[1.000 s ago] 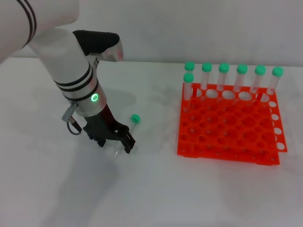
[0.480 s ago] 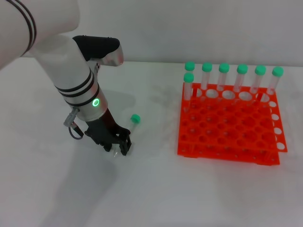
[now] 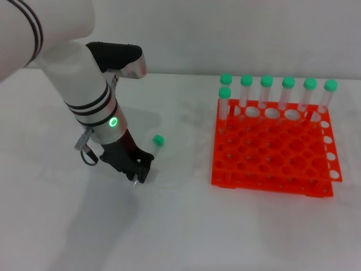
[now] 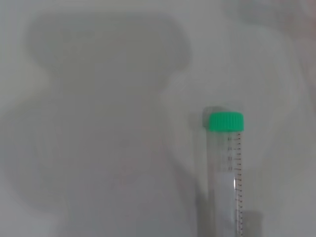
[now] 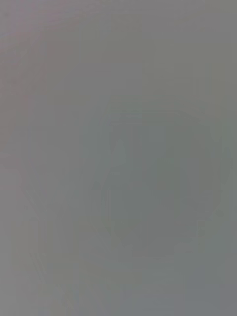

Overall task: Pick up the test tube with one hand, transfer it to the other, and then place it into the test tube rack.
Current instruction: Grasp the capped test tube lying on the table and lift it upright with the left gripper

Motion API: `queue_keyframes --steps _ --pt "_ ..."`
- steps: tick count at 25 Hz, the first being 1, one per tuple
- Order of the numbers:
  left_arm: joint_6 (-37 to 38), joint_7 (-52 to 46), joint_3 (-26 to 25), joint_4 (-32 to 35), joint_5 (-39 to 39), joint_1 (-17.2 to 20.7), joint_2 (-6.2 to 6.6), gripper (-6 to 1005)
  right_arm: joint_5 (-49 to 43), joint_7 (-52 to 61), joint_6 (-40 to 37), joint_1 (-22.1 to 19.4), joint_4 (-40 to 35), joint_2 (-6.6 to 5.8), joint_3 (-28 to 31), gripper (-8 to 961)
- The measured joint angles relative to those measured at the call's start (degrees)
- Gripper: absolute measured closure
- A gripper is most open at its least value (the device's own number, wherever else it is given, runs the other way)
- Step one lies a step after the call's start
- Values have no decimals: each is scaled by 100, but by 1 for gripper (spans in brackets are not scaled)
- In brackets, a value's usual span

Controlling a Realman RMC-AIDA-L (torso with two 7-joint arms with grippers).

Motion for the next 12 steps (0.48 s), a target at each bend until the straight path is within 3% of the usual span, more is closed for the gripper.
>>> queue_keyframes --steps 7,12 --pt "-5 16 0 0 10 11 49 820 0 2 3 0 -2 -9 0 181" --pt "-173 116 0 -23 -33 3 67 820 0 7 3 0 -13 -17 0 185"
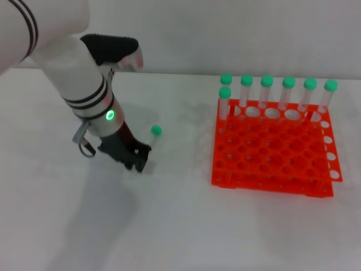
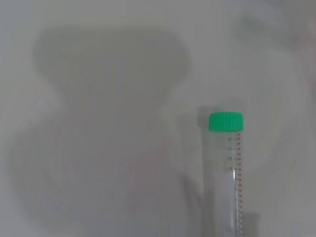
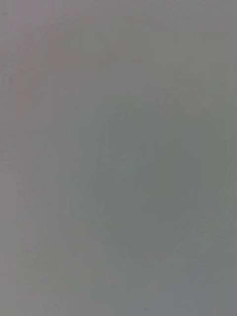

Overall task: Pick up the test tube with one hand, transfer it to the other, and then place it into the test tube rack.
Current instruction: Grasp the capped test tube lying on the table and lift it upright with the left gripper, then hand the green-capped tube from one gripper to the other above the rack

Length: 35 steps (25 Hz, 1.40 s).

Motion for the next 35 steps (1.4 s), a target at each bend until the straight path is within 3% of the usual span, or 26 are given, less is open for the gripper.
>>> queue_keyframes --steps 4,8,11,15,17,20,25,29,35 --pt "-522 353 -7 -35 -345 -50 62 819 0 5 -1 0 -4 -2 8 188" --pt "-1338 921 -10 -47 -1236 32 119 819 11 7 -10 -2 -5 -4 35 191" --pt "-2012 1782 -10 -50 -2550 307 127 819 26 10 -22 -34 -7 -14 48 193" --pt "-2383 3824 -9 -24 -5280 915 70 818 40 23 -13 -84 -28 -15 60 195" --pt "-2244 4957 -9 6 -6819 1304 -10 818 48 60 -6 -131 -35 -18 64 197" --pt "-1626 6376 -9 78 -8459 1844 -131 818 44 272 -2 -226 -62 -30 61 199" --pt "-318 8660 -15 867 -10232 2734 -146 817 8 1017 48 -516 -240 -55 -12 202" --pt "617 10295 -25 1533 -10604 3293 -172 817 -2 1687 349 -814 -408 -96 -293 205" --pt "823 11909 -21 2670 -10393 3501 -205 816 -1 2988 740 -1543 -1295 -223 -1361 209"
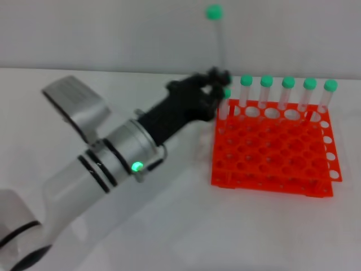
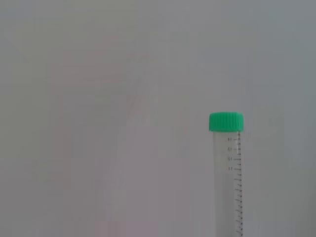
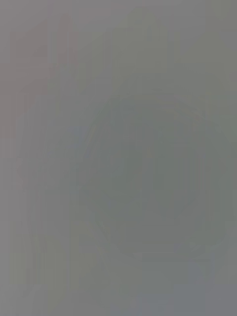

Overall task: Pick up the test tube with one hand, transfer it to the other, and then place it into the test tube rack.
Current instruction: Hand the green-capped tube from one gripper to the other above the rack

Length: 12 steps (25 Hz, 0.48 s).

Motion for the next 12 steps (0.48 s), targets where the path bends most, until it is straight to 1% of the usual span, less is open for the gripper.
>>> queue_keyframes --steps 1,3,5,6,9,11,12 --pt "-31 129 -1 109 105 -13 -6 816 1 192 110 -107 -143 -55 -217 210" --pt "-89 302 -12 276 377 -62 -10 816 -79 505 352 -203 -254 -206 -509 211" --pt "-110 361 -16 347 575 -94 -18 816 -374 798 653 -202 -288 -366 -604 213" --pt "-114 377 -14 367 683 -105 -23 816 -684 1002 900 -167 -318 -503 -618 213" --pt "-213 444 -16 401 961 -158 -24 816 -1540 1472 1494 -15 -533 -809 -622 216" --pt "-295 517 -17 416 1085 -185 -25 815 -2127 1706 1782 99 -777 -915 -605 217" --pt "-336 547 -15 428 1182 -212 -26 815 -2456 1835 1928 175 -949 -937 -590 218"
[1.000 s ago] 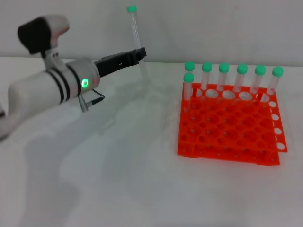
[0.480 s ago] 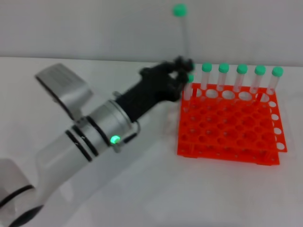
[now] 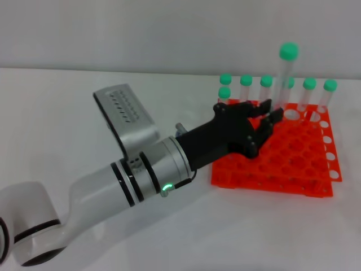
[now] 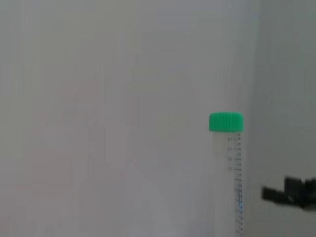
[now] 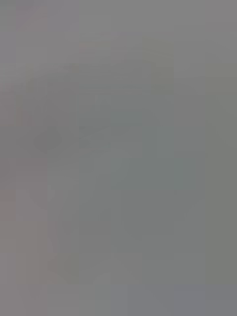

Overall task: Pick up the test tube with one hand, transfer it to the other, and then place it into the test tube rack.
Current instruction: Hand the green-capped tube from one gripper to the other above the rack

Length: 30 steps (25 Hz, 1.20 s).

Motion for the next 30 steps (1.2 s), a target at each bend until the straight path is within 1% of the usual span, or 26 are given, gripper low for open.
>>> queue_keyframes --steps 1,3,6,10,13,22,25,29,30 --pt "-19 12 1 2 94 -18 0 815 -204 84 82 63 -130 1 6 218" --pt "-43 15 2 1 326 -57 1 815 -556 212 176 190 -364 42 0 220" --pt "-51 33 1 -27 626 -89 2 815 -1080 288 184 454 -576 223 -12 222" --pt "-156 66 -5 -48 813 -99 8 815 -1469 281 118 629 -600 416 4 225" --pt "-273 127 -5 -25 852 -98 8 814 -1568 272 171 658 -612 480 -26 227" --pt "-348 149 -37 26 848 -91 -3 813 -1687 352 774 760 -711 471 -56 233" --pt "-365 150 -53 34 840 -91 -29 813 -1691 337 719 811 -711 542 -60 235" --pt "-417 153 -53 59 820 -91 -42 813 -1861 308 504 965 -708 692 -57 238" --pt "-428 153 -53 71 819 -87 -42 813 -1898 308 455 1006 -708 713 -57 238"
